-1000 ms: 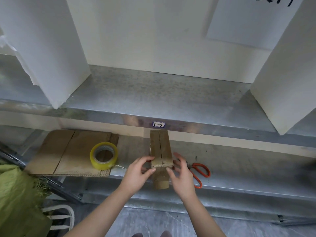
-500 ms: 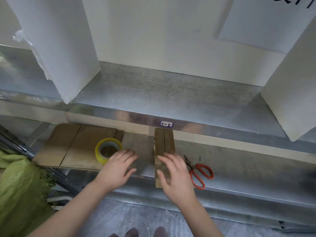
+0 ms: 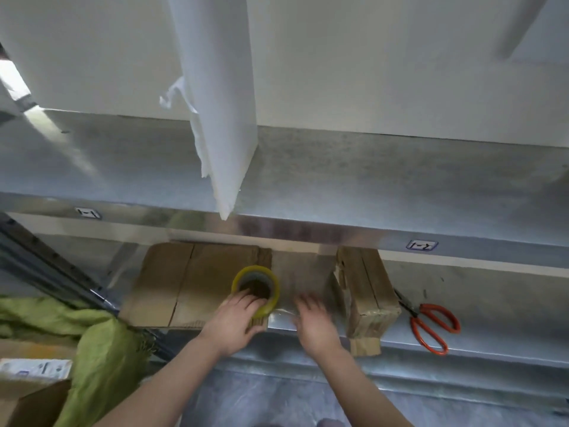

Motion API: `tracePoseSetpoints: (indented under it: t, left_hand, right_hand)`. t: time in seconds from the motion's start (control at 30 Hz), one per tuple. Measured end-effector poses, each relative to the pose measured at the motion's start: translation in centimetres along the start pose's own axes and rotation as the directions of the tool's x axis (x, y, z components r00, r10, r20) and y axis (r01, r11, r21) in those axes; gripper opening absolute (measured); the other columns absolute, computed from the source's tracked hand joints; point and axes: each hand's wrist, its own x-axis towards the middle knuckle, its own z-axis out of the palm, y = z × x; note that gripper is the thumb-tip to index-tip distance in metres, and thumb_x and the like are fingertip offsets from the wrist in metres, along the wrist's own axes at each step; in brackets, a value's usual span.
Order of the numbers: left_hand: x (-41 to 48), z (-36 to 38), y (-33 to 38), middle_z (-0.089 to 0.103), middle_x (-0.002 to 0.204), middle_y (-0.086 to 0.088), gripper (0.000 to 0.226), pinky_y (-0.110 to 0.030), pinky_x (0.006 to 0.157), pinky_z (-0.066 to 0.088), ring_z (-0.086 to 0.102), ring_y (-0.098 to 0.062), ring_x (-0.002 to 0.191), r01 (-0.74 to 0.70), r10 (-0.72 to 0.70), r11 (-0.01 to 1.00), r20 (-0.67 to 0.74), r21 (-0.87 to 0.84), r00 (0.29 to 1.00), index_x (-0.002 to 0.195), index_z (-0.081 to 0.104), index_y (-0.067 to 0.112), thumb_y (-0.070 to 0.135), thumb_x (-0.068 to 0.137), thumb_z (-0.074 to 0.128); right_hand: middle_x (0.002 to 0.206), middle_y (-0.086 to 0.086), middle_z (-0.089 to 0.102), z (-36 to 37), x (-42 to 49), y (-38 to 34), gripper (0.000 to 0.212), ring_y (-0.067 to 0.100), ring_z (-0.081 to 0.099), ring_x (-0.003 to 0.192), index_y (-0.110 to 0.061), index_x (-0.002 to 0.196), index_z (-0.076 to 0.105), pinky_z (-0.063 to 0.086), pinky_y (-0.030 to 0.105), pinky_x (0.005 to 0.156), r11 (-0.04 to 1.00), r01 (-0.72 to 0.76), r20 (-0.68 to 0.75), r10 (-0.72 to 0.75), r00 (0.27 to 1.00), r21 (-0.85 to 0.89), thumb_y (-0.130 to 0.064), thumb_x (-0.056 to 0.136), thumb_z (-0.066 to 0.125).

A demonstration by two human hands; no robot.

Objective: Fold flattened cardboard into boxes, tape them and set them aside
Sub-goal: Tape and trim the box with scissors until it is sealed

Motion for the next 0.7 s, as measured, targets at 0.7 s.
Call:
tracePoseSetpoints:
  t: [0.7]
  left_hand:
    - [0.0,-4.6,0.6,0.048,0.118,0.007,0.063,-0.025,0.091,0.024,0.039,-0.012,0.110,-0.207,0.152,0.929,-0.196,-0.306,0.969,0.128,0.045,0.028,0.062,0.080,0.021]
  right_hand:
    - [0.099,0.000,0.071,-4.7,-4.9,-1.4,0.019,0.022,0.065,0.096,-0.024,0.109,0.062,0.048,0.030,0.080,0.958,-0.184,-0.242,0.236,0.941,0.218,-0.025,0.092,0.053]
